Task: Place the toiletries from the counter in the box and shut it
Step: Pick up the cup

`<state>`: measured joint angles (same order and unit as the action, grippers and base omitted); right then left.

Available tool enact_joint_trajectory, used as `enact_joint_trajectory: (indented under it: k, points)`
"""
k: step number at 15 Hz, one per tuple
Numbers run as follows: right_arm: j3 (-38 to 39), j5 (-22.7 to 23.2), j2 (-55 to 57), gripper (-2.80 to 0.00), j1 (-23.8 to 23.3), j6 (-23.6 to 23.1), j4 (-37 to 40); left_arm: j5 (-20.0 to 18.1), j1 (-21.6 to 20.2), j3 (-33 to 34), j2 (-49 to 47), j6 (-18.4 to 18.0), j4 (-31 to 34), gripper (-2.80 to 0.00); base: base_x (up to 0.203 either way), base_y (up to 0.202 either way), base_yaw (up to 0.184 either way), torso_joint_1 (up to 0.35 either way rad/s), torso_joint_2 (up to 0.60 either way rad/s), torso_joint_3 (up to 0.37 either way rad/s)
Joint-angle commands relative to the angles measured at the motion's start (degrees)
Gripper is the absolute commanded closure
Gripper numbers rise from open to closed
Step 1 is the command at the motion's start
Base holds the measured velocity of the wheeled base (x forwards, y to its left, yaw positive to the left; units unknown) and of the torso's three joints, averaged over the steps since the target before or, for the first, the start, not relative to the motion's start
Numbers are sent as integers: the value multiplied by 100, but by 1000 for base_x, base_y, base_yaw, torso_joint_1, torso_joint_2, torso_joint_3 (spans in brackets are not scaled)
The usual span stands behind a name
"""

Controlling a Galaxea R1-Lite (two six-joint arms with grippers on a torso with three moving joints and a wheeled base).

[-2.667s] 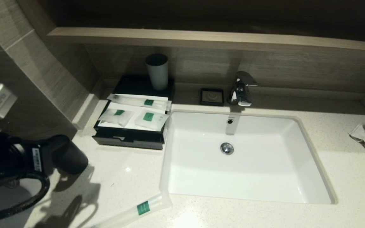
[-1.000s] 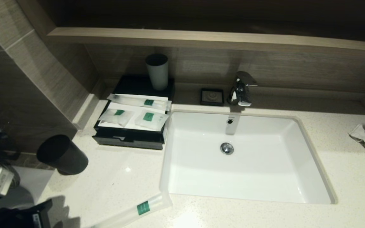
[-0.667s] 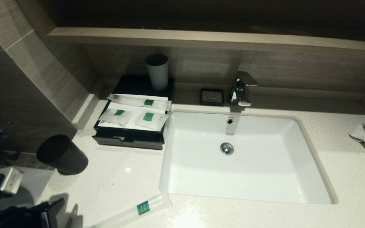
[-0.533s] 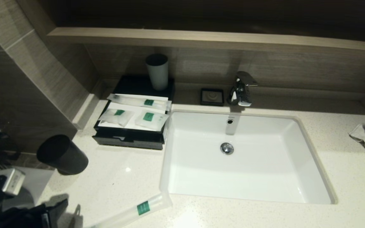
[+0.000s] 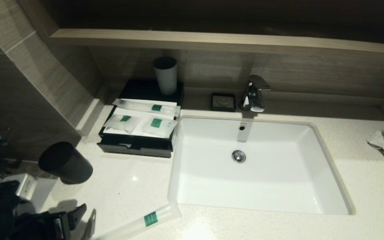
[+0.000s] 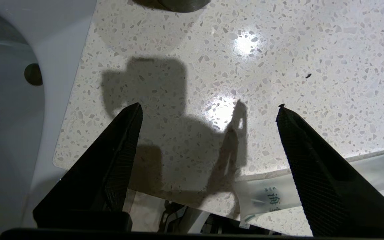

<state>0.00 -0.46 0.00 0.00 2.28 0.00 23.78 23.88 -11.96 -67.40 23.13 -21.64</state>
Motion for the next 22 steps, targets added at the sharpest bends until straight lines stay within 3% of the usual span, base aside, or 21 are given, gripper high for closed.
enact_joint_trajectory:
  k: [1,4,22]
  points:
    - [0,2,9,0,0,1,0,21,-140,-4,-271,8,-154,-280,0,0,0,0,0,0]
    - [0,2,0,0,0,1,0,21,-441,-19,-690,-10,-587,-280,0,0,0,0,0,0]
    - [0,2,0,0,0,1,0,65,-848,-97,-1996,-302,-2350,-280,0,0,0,0,0,0]
